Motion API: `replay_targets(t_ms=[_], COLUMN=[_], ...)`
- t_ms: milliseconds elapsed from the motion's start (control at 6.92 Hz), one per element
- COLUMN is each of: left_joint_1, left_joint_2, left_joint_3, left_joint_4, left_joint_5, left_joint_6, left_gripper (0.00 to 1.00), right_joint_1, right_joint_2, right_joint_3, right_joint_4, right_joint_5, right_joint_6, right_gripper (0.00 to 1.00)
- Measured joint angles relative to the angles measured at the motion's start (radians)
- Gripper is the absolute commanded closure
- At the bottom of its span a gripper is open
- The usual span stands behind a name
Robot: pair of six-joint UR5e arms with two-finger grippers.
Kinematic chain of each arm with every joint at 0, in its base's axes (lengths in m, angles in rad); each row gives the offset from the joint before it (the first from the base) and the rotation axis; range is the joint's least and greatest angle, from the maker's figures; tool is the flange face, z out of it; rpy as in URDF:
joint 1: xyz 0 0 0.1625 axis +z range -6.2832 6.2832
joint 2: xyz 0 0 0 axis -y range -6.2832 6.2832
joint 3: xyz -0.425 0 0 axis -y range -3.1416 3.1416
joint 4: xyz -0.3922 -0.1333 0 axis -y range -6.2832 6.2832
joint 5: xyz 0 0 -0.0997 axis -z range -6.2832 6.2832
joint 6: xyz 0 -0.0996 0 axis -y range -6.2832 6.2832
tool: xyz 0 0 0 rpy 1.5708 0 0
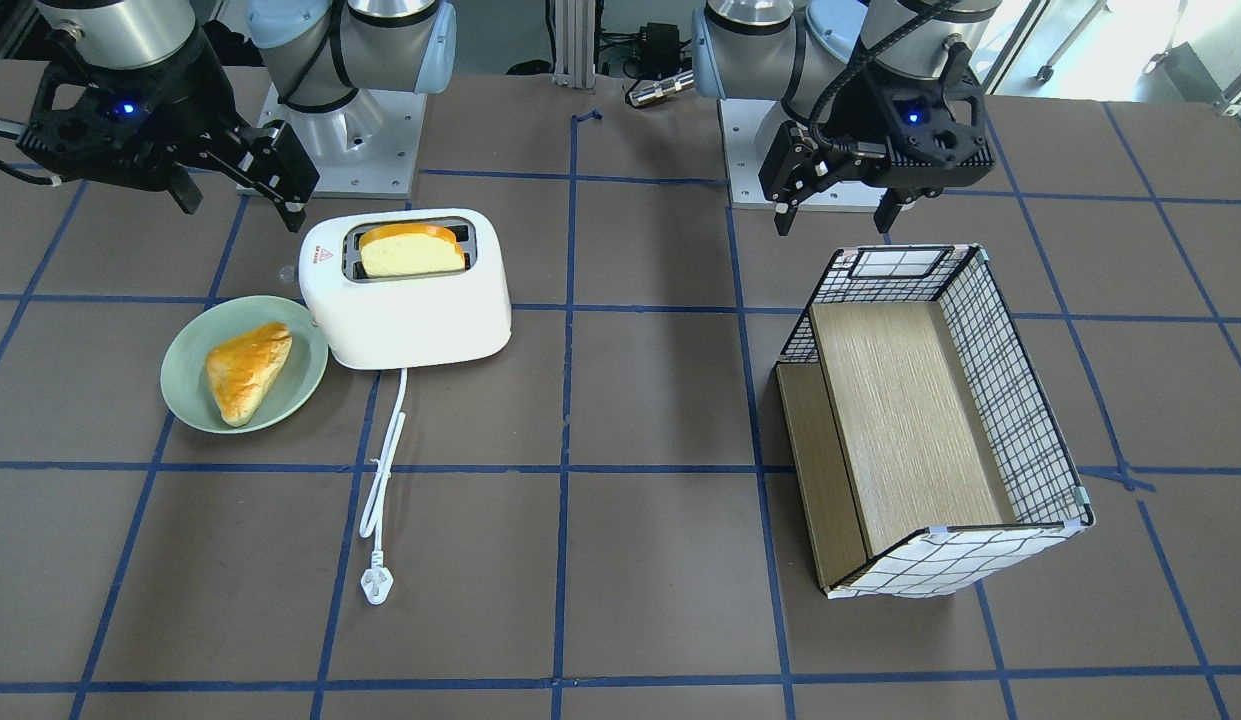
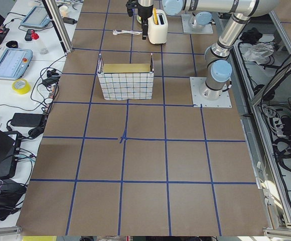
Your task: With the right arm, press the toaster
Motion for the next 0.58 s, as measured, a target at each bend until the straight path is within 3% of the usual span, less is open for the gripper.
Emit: replay_targets(t_ms=[578], left_joint_1=[0.000], left_joint_2=[0.000], left_joint_3=[0.000], left_joint_4=[0.000], left_joint_5=[0.000], left_joint_6=[0.000], left_gripper=[0.00], right_joint_1=[0.000], right_joint_2=[0.001], right_joint_3=[0.000], right_joint_4=[-0.002], right_joint_5=[-0.001], right_joint_6=[-0.009], right_gripper=[0.00])
